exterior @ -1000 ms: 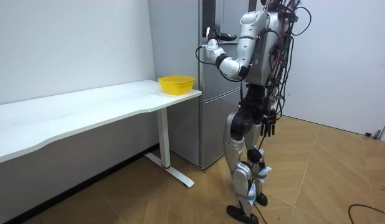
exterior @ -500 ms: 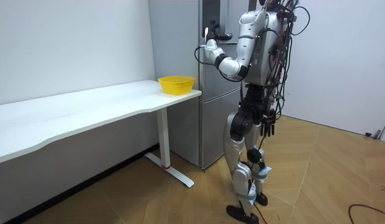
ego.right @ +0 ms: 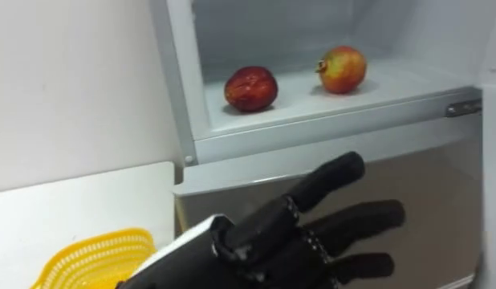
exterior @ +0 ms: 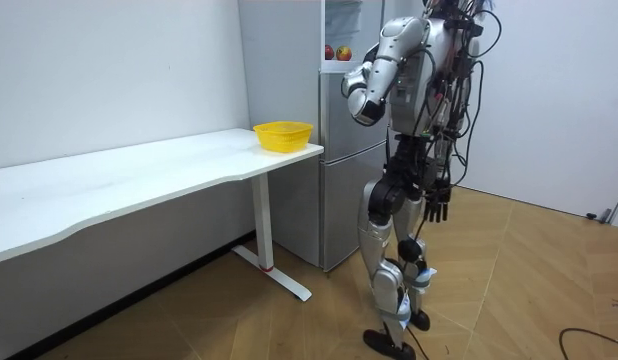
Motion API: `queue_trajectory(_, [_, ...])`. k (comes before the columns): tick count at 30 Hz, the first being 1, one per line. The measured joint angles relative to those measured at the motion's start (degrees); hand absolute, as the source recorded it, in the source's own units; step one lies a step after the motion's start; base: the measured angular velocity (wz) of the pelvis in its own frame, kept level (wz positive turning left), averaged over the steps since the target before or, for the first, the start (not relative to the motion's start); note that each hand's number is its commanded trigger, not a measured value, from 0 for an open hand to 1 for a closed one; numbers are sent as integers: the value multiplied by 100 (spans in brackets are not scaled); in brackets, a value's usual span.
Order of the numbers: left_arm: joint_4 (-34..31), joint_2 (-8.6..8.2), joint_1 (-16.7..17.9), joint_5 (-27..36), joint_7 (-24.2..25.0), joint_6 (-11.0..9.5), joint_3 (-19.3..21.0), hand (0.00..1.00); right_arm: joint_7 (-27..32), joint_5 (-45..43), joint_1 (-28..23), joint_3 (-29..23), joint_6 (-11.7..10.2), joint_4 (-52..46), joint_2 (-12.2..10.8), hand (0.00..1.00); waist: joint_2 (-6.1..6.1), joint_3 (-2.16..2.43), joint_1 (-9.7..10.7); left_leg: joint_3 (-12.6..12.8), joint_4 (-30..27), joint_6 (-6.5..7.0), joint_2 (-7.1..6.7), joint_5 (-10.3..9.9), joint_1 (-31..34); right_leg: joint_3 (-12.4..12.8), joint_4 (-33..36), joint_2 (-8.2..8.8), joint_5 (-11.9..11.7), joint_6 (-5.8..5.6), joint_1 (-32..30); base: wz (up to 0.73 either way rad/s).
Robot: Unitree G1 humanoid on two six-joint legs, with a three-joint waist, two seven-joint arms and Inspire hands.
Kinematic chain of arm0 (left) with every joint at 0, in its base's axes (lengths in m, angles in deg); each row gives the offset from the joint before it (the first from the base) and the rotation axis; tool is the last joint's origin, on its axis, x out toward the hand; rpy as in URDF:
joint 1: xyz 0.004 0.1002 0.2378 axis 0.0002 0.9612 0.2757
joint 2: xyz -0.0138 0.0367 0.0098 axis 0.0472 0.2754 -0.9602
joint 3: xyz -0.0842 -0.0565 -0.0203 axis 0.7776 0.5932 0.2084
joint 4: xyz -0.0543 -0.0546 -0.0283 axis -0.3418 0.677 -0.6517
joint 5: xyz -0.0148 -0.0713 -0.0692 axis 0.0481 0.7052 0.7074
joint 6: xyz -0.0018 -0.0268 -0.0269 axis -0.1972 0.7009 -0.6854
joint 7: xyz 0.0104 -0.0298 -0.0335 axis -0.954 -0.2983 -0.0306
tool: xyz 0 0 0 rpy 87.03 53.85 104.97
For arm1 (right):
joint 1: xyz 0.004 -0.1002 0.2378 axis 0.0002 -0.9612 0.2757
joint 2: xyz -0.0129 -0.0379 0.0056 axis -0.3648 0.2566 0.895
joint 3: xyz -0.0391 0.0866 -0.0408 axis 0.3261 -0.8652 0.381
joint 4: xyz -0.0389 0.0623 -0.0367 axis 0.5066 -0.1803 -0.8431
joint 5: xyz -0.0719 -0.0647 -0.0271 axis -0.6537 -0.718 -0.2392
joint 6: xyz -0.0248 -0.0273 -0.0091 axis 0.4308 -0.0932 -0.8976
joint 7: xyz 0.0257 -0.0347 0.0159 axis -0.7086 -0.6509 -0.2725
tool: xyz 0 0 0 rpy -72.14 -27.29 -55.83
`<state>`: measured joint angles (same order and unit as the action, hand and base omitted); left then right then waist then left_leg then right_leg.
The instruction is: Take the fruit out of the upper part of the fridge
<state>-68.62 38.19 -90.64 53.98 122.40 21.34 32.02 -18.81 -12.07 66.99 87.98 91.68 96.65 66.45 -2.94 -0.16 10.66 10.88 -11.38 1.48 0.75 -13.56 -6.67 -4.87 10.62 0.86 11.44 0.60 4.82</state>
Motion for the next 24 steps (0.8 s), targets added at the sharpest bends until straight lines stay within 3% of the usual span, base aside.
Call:
queue_trajectory(15, [0, 126, -162, 0, 171, 0, -40, 0, 90, 175, 22, -3, -26, -2, 43, 0, 16, -6, 7, 152, 14, 0, 34, 0, -18, 167, 18, -40, -20, 24, -73, -6])
queue_trajectory(19, [0, 123, -163, 0, 144, -9, -33, 0, 177, 161, -40, -7, -152, -3, 62, 0, 31, -12, 6, 181, 16, -1, 42, 0, -28, 204, 14, -48, -27, 32, -77, -8])
queue_trajectory(21, [-2, 163, -163, -1, 136, -34, 34, 0, 208, 174, -60, -6, -219, -3, 70, 0, 31, -13, -27, 177, 14, -1, 47, 0, -31, 259, 13, -59, -30, 37, -91, -15])
queue_trajectory(24, [-152, 191, -167, -117, 25, -52, 454, 0, 218, 211, -167, -46, -278, -52, 68, 0, 16, -2, -170, 183, 11, -1, 52, -1, -21, 310, 9, -81, -32, 43, -109, -13])
